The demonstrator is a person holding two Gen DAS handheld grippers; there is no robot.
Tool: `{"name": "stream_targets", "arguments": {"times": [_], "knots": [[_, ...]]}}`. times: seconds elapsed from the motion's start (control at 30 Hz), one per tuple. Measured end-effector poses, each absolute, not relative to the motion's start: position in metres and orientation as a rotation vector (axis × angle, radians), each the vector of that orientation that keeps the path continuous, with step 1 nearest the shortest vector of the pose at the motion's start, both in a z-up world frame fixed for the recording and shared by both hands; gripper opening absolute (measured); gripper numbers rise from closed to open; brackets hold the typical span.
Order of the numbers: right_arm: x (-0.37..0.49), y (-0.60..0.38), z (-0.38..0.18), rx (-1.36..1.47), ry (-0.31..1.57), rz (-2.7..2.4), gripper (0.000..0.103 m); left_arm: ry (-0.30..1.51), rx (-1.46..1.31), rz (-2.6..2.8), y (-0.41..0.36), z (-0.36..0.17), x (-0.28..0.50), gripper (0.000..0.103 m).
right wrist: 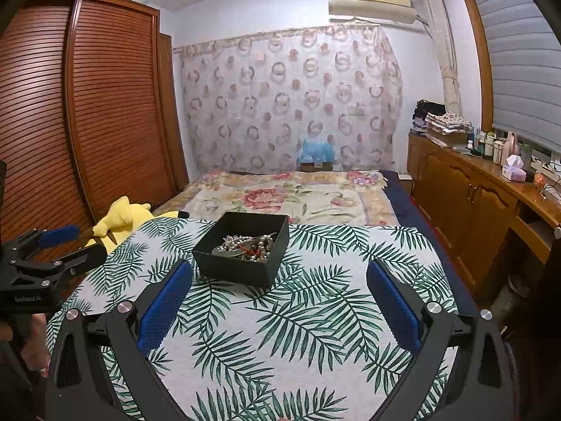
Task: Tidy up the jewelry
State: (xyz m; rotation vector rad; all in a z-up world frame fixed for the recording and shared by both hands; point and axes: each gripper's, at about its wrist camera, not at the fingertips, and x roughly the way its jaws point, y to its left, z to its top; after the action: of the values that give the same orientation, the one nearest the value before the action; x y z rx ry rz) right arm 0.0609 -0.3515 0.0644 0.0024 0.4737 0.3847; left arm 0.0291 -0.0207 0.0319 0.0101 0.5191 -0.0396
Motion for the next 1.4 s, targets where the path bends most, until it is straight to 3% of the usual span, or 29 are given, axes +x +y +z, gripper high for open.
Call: {"name": "stream_targets", "arguments": {"times": [1.4], "knots": [[0.0604,-0.3510,0.0638,0.000,0.478,0.383,0.100,0.520,0.001,-0.043,-0.0215,0.0321,0.0257,0.095]]}}
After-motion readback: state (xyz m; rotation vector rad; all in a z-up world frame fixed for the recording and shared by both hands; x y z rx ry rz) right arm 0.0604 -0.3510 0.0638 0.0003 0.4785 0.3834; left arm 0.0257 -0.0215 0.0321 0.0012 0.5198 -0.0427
